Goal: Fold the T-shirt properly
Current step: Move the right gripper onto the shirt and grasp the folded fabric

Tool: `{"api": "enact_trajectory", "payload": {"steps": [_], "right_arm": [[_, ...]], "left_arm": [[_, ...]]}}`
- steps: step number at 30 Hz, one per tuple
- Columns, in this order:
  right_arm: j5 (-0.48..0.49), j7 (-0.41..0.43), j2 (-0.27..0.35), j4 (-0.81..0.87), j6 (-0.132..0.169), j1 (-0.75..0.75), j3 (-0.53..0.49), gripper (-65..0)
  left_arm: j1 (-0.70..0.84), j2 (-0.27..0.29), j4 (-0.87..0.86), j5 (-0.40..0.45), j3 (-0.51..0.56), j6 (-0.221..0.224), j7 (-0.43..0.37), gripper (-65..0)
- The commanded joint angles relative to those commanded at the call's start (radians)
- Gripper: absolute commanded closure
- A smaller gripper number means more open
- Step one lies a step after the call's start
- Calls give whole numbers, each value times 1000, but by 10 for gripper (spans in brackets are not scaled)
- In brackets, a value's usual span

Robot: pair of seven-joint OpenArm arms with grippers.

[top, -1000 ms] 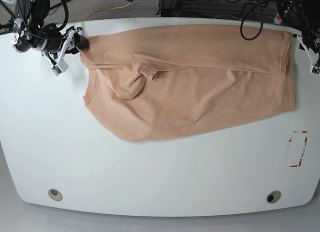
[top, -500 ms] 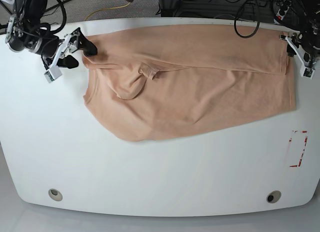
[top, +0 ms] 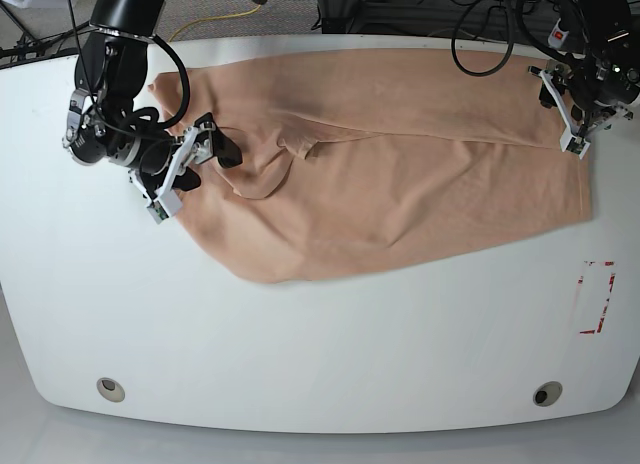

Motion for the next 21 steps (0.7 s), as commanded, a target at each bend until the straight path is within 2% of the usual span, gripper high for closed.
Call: {"api": "enact_trajectory", "payload": {"steps": [3,8,11,13,16,18,21], "right_arm": [[-48,15,-17,-2,0,17,-15,-531],[-133,51,-35,-2,0,26,-75,-531],[-141,55,-35,-2,0,26,-107,-520],[-144,58,-37,-3,0,25,-115,-461],[-144,92,-37,-58,0,25,-117,-338],[-144,117,-34,-107,0,31,-115,-304],[-144,161,-26,-158,0,38,-118,-306]], "left_arm": [[0,0,-41,31,0,0,-11,-307],[9,-2,-68,35,-2,0,-115,-307],[23,-2,-71,35,0,0,-117,-306],[23,-2,-71,35,0,0,-117,-306],[25,-2,-71,35,0,0,-117,-306],[25,-2,-71,35,0,0,-117,-306],[25,-2,-71,35,0,0,-117,-306]]}}
